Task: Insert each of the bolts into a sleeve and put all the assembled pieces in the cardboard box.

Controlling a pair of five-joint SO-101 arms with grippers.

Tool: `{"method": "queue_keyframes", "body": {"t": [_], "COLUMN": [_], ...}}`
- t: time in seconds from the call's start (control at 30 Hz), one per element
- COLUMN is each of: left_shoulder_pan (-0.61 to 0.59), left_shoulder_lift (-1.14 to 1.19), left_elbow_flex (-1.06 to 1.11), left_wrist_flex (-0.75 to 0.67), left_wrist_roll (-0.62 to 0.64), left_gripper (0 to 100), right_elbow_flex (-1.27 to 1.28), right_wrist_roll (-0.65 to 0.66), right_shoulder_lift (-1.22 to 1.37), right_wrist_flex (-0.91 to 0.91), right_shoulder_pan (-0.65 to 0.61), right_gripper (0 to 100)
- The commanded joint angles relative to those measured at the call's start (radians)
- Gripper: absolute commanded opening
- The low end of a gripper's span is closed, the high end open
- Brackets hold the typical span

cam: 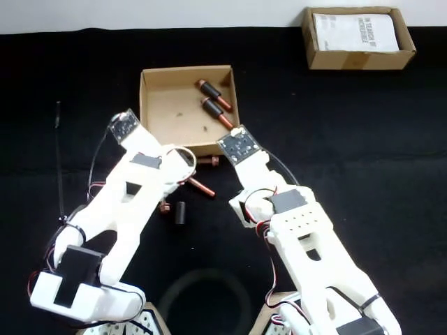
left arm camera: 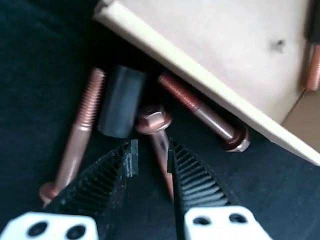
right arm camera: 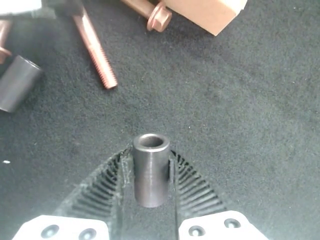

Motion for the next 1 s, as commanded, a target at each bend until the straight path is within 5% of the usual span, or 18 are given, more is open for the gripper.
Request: {"method": "queue_keyframes", "body": {"t": [0.0,0.23,0.47,0.7,0.97], "left_shoulder_pan": [-0.012,-0.012,-0.033,-0.031,-0.027], "left_shoulder_lift": [-0.039,-0.021,0.11,0.257,0.308], "left_elbow_flex": [-0.002,0.064,-0.039,-0.237,-0.344], "left_wrist_flex": [-0.02,-0.166,-0.157,0.012,0.11], "left_wrist_roll": [-0.008,-0.009,-0.035,-0.037,-0.037], "left_gripper": [11,11,11,0,1], "right_elbow_flex": [-0.022,-0.094,-0.12,-0.122,-0.157], "right_wrist_roll": [0.0,0.0,0.0,-0.002,-0.006], "right_shoulder_lift": [0.013,0.088,0.108,0.097,0.093], "right_wrist_flex": [-0.016,-0.016,-0.016,-0.016,-0.002], "right_shoulder_pan": [0.012,0.012,0.012,0.039,0.088], "right_gripper": [0.7,0.7,0.7,0.7,0.7]}}
